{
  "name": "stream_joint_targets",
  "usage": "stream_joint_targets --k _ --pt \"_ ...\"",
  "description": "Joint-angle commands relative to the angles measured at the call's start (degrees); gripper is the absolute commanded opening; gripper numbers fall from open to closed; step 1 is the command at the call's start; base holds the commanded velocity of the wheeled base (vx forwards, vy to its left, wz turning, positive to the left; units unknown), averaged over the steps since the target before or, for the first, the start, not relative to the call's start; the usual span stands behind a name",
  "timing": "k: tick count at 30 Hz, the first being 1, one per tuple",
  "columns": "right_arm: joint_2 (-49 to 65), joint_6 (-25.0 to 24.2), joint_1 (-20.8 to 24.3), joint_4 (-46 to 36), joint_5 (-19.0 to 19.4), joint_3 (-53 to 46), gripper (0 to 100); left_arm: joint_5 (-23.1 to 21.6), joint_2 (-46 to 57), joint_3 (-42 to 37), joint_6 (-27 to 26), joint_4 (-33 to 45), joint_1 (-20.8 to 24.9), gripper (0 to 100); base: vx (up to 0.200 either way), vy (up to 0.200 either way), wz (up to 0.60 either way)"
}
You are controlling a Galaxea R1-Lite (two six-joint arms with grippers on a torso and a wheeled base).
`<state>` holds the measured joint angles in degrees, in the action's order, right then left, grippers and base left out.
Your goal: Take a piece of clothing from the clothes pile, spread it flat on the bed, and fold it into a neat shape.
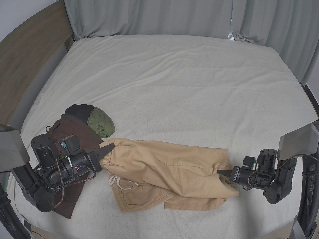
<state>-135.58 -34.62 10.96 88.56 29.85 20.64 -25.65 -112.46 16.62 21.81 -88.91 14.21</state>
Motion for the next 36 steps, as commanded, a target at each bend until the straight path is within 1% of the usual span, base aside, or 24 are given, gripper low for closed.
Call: stream_joint_targets --k 1,6,9,10,14,19,20,23,27,28,30,34,36 --pt "2.3 0.0 -0.8 0.0 0.0 0.0 0 0.0 -0.2 0.0 0.1 0.0 0.0 0 0.000 0.000 0.00" --pt "7.1 -0.7 -2.2 -0.1 0.6 -1.0 0 0.0 -0.1 0.1 0.0 0.0 0.0 0 0.000 0.000 0.00" --pt "9.9 -1.8 -3.1 -0.2 2.3 -2.0 0 0.0 -0.1 0.1 0.0 0.0 0.0 0 0.000 0.000 0.00" --pt "11.0 -1.9 -4.1 -0.3 4.2 -3.1 0 0.0 -0.1 0.1 0.0 0.0 0.0 0 0.000 0.000 0.00" --pt "10.5 -1.8 -5.9 -0.3 7.7 -4.6 0 0.0 -0.1 0.1 0.0 0.0 0.0 0 0.000 0.000 0.00" --pt "10.3 -1.5 -7.4 -0.3 9.7 -6.1 0 0.0 -0.2 0.1 0.0 0.0 -0.2 0 0.000 0.000 0.00" --pt "10.4 -1.3 -8.1 -0.3 11.0 -6.9 0 0.0 -0.2 0.1 0.0 0.0 -0.2 0 0.000 0.000 0.00" --pt "10.3 -1.2 -8.7 -0.4 12.2 -7.9 0 0.0 -0.3 0.2 0.0 0.0 -0.2 0 0.000 0.000 0.00" --pt "8.8 -0.2 -8.7 -0.3 12.2 -7.6 0 0.0 -0.2 0.1 0.0 0.0 -0.2 0 0.000 0.000 0.00" --pt "8.6 0.3 -8.7 -0.3 12.2 -7.6 100 0.0 -0.2 0.1 0.0 0.0 -0.2 0 0.000 0.000 0.00" --pt "8.1 1.3 -8.4 -0.4 12.4 -7.4 100 0.0 -0.1 0.1 0.0 0.0 -0.2 0 0.000 0.000 0.00" --pt "6.9 1.1 -8.1 -0.3 12.2 -5.9 100 0.0 0.0 0.2 0.0 0.0 -0.2 0 0.000 0.000 0.00" --pt "4.3 1.4 -8.0 -0.3 12.1 -4.7 100 0.0 0.0 0.1 0.0 0.0 -0.2 0 0.000 0.000 0.00"
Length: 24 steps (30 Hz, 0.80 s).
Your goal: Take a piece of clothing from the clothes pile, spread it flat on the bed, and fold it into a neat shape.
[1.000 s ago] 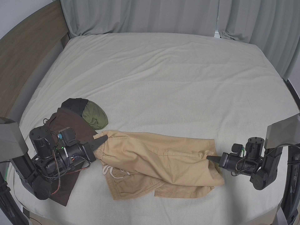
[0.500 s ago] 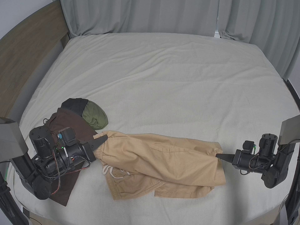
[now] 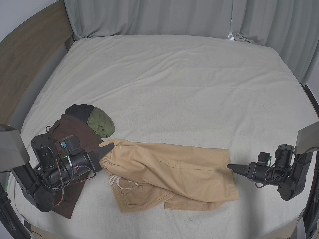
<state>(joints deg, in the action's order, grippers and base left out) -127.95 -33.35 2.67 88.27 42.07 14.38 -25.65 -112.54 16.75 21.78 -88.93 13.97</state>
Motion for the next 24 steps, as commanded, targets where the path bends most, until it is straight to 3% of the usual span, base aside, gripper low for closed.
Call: stream_joint_targets --k 1,24 --pt "-4.8 0.1 0.2 0.1 -0.2 2.1 100 0.0 0.1 -0.1 0.0 0.0 0.0 0 0.000 0.000 0.00" --pt "-13.1 2.0 1.0 0.1 -3.0 8.5 100 0.0 0.2 0.0 0.0 0.0 0.0 0 0.000 0.000 0.00"
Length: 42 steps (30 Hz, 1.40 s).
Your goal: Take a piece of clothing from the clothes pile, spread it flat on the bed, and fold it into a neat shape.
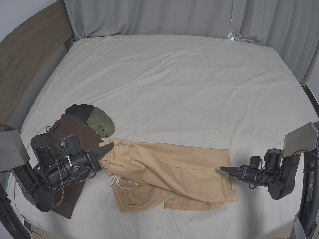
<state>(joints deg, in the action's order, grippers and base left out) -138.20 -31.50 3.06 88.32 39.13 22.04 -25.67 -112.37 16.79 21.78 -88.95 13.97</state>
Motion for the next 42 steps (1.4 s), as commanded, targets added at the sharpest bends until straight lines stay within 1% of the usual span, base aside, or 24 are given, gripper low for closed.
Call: stream_joint_targets --k 1,9,15,21,24,27,42 --pt "-2.9 0.1 0.8 0.0 -0.1 0.8 100 0.0 0.0 0.0 0.0 0.0 0.0 0 0.000 0.000 0.00" --pt "-2.1 -0.3 3.8 0.2 -0.1 1.5 100 0.0 0.0 0.4 0.0 -0.1 0.0 0 0.000 0.000 0.00" --pt "1.5 -0.4 6.1 0.2 -0.1 1.0 100 0.0 -0.2 0.4 0.0 0.0 0.0 0 0.000 0.000 0.00" --pt "4.9 -1.2 6.6 0.2 -0.1 0.3 100 0.0 -0.4 0.4 0.0 0.0 0.0 0 0.000 0.000 0.00" --pt "7.7 -3.4 7.0 0.2 0.0 -0.2 100 0.0 -0.4 0.4 0.0 0.0 0.0 0 0.000 0.000 0.00" --pt "8.0 -5.0 7.0 0.2 0.0 -0.2 100 0.0 -0.4 0.4 0.0 0.0 0.1 0 0.000 0.000 0.00" --pt "3.9 -4.9 7.1 0.3 0.0 1.6 100 0.0 -0.2 0.7 0.0 0.0 0.0 0 0.000 0.000 0.00"
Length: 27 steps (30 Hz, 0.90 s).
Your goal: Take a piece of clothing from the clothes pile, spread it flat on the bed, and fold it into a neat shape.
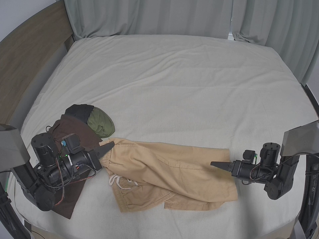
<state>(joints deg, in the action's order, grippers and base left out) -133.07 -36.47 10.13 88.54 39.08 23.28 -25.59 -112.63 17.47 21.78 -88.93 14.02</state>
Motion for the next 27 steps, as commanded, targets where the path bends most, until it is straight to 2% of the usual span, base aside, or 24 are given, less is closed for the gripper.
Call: stream_joint_targets --k 1,12,13,16,20,27 --pt "-1.4 0.1 0.1 0.1 0.0 0.4 100 0.0 0.0 0.0 0.0 0.0 0.0 0 0.000 0.000 0.00" --pt "-2.8 0.6 0.1 0.1 -0.1 0.4 100 0.0 0.0 0.1 0.0 -0.1 0.0 0 0.000 0.000 0.00" --pt "-3.0 0.8 0.0 0.1 -0.1 0.4 0 0.0 0.0 0.1 0.0 0.0 0.0 0 0.000 0.000 0.00" --pt "-3.6 1.6 -0.3 0.1 -0.1 0.4 0 0.0 -0.1 0.4 0.0 0.0 0.0 0 0.000 0.000 0.00" --pt "-5.3 5.1 -0.7 0.1 -0.1 0.4 0 0.0 -0.3 1.0 0.1 0.0 -0.1 0 0.000 0.000 0.00" --pt "-3.3 5.3 -1.3 0.1 -0.1 -0.3 0 0.0 -0.5 2.0 0.5 0.0 0.0 0 0.000 0.000 0.00"
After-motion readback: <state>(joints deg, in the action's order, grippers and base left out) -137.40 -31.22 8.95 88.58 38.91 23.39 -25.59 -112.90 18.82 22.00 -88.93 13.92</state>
